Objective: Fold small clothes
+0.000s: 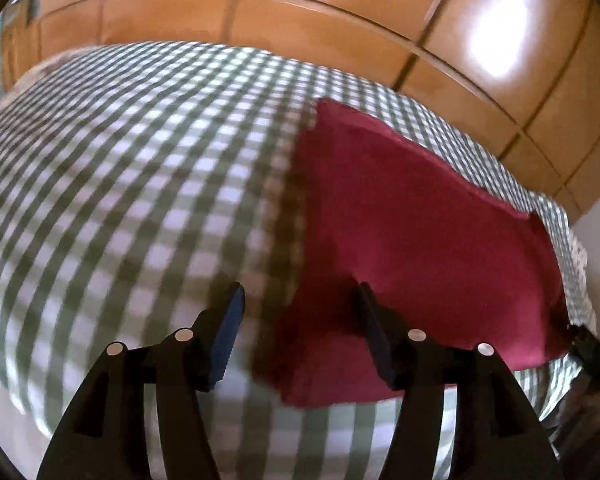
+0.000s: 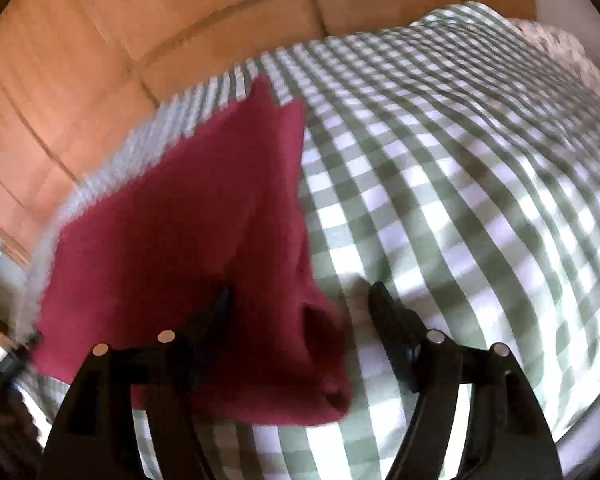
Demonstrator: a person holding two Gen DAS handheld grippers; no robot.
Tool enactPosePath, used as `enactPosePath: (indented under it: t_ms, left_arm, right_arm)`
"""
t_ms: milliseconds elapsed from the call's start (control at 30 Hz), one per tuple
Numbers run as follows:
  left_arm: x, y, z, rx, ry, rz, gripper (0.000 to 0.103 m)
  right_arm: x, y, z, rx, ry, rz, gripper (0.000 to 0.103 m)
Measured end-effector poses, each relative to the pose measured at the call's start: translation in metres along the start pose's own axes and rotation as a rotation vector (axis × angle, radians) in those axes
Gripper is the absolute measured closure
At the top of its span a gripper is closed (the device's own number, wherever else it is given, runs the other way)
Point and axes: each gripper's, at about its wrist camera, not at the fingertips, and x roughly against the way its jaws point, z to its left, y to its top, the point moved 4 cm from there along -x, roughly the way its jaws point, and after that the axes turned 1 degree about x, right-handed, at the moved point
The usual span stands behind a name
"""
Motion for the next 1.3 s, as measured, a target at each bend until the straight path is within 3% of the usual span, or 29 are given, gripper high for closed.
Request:
enactPosePath:
  t_ms: [100, 200, 267, 333, 400, 467, 567, 633, 700, 800, 867, 967, 1300]
  left_arm:
    - [0.019, -0.002, 0.014, 0.003, 0.022, -0.004, 0.046]
    - [0.035, -0.006, 0.024, -0.011, 0.054, -0.013, 0.046]
    - [0.043, -0.010, 0.027, -0.018, 0.050, -0.023, 0.046]
    - [0.046, -0.015, 0.026, -0.027, 0.034, -0.028, 0.046]
    - [0.040, -0.020, 0.020, -0.052, 0.036, -0.012, 0.046]
    - [0.032, -0.026, 0.015, -0.080, 0.058, 0.010, 0.046]
    - [0.025, -0.029, 0.017, -0.074, 0.098, 0.023, 0.046]
    - [0.028, -0.028, 0.017, -0.073, 0.116, 0.016, 0.046]
    - [0.033, -0.026, 0.016, -0.094, 0.167, -0.002, 0.046]
    - [0.043, -0.019, 0.013, -0.087, 0.183, -0.034, 0.045]
    - [0.048, -0.014, 0.009, -0.093, 0.202, -0.066, 0.028]
    - [0.055, -0.009, 0.000, -0.124, 0.211, -0.101, 0.028]
    - [0.053, -0.005, -0.010, -0.148, 0.199, -0.104, 0.028]
  right_arm:
    - [-0.002, -0.002, 0.017, 0.089, -0.096, -0.013, 0.031]
    - [0.003, 0.005, 0.021, 0.065, -0.134, -0.014, 0.030]
    - [0.018, 0.011, 0.035, 0.101, -0.167, -0.077, 0.032]
    - [0.034, 0.014, 0.060, 0.172, -0.125, -0.127, 0.032]
    - [0.041, 0.008, 0.085, 0.231, -0.051, -0.123, 0.032]
    - [0.040, -0.010, 0.116, 0.323, 0.013, -0.085, 0.032]
    - [0.018, -0.041, 0.140, 0.410, 0.022, 0.005, 0.029]
    - [-0.010, -0.062, 0.133, 0.392, -0.016, 0.098, 0.026]
    - [-0.010, -0.065, 0.130, 0.358, 0.021, 0.049, 0.024]
    - [-0.010, -0.066, 0.133, 0.372, 0.019, 0.055, 0.023]
    - [-0.010, -0.066, 0.134, 0.371, 0.020, 0.051, 0.023]
    - [-0.006, -0.067, 0.138, 0.369, 0.015, 0.044, 0.022]
    - [-0.011, -0.063, 0.135, 0.367, 0.015, 0.027, 0.019]
